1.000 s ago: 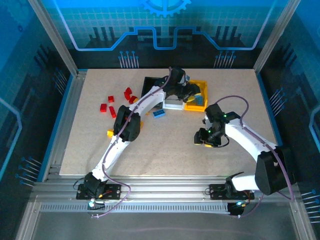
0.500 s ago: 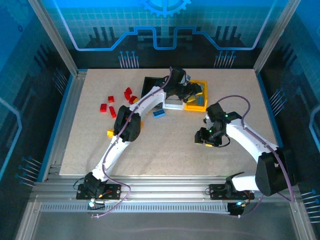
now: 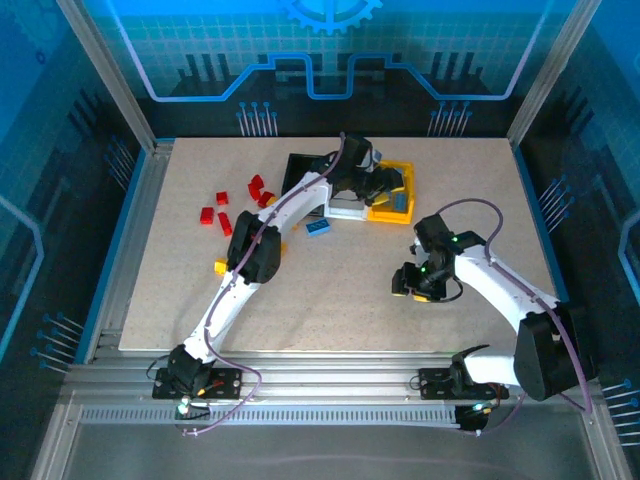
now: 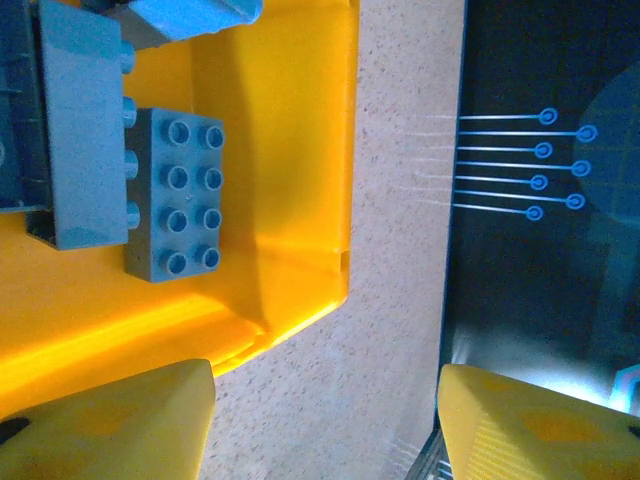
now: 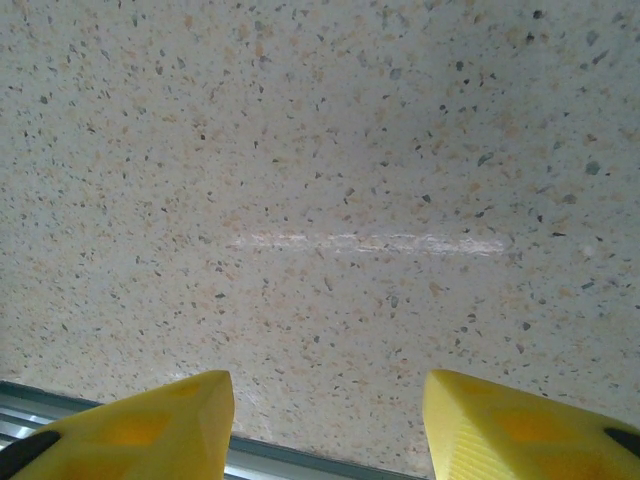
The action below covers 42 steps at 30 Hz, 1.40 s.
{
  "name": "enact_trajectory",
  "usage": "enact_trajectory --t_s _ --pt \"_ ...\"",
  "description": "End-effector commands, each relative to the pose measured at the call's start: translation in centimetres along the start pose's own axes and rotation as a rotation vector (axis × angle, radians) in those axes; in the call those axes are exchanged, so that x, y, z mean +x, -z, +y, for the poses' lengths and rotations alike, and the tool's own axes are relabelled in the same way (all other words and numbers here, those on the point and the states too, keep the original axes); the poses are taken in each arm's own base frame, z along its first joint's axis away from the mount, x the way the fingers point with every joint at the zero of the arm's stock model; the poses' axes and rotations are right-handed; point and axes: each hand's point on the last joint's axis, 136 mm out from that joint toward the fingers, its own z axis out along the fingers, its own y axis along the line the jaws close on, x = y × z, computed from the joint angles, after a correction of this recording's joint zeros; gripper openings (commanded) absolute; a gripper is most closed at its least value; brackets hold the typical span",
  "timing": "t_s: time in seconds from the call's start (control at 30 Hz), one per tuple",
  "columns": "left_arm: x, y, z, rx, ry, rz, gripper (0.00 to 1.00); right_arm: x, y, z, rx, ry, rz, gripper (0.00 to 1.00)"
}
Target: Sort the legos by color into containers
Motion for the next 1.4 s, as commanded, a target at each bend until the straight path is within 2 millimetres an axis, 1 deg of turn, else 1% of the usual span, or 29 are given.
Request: enact_trajectory --t_s 0.0,0.17,0.3,0.4,0.5,0.57,0.67,0.7,0.8,0.87,0.9,1.0,1.07,1.13,1.17,1.23,1.37 --pt "-0.7 4.5 -2.4 -0.030 -0.085 -0.041 0.62 -0.8 0.5 0.4 -0.010 -0.019 -0.030 0.55" --pt "-0.5 8.1 -2.5 -0.099 -0.164 -0.060 0.62 -1.1 -0.3 1.1 -0.029 -0.043 -0.013 0.54" --pt "-0.4 11.0 -1.9 -0.132 -0.180 -0.089 0.63 -1.5 -0.1 1.1 -0.033 -0.070 -0.046 0.54" --pt "0.1 12.9 -1.0 -0.152 -0.181 -0.104 0.63 -1.5 0.2 0.8 -0.025 -0.089 -0.068 0.54" --pt "0.8 14.5 -0.2 -0.179 -0.199 -0.112 0.64 -1.3 0.0 1.0 -0.038 -0.109 -0.063 0.54" --pt "1.2 15.5 0.4 -0.199 -0.213 -0.115 0.65 -1.1 -0.3 1.4 -0.043 -0.111 -0.055 0.54" --pt "2.1 17.3 1.7 -0.238 -0.216 -0.125 0.66 -1.5 -0.5 2.9 -0.042 -0.083 -0.057 0.54" --pt "2.4 18.2 2.1 -0.251 -0.213 -0.137 0.67 -1.6 -0.7 3.6 -0.043 -0.068 -0.054 0.54" --pt "3.5 21.1 4.4 -0.310 -0.193 -0.176 0.69 -2.8 -0.7 6.7 -0.048 0.009 -0.056 0.55" --pt "4.2 23.4 5.6 -0.345 -0.179 -0.205 0.71 -3.2 -1.1 8.9 -0.038 0.070 -0.044 0.55" --pt "4.8 24.6 6.7 -0.372 -0.166 -0.212 0.72 -3.5 -1.4 10.1 -0.036 0.100 -0.036 0.56" --pt "6.3 28.3 9.2 -0.437 -0.122 -0.254 0.78 -3.7 -2.7 14.3 -0.047 0.201 -0.003 0.57" --pt "7.2 30.7 10.1 -0.455 -0.098 -0.296 0.84 -3.9 -4.2 16.9 -0.045 0.274 0.026 0.59" --pt "8.3 32.9 11.2 -0.474 -0.069 -0.337 0.94 -4.5 -5.1 19.6 -0.038 0.351 0.041 0.63" --pt "8.9 33.9 11.5 -0.480 -0.054 -0.355 0.98 -4.7 -5.8 20.6 -0.034 0.369 0.054 0.65" --pt "10.1 35.3 12.0 -0.480 -0.026 -0.381 0.99 -5.4 -6.4 22.8 -0.046 0.393 0.067 0.69" --pt "12.2 37.1 12.6 -0.484 -0.005 -0.405 0.99 -6.5 -7.9 25.4 -0.037 0.363 0.086 0.72"
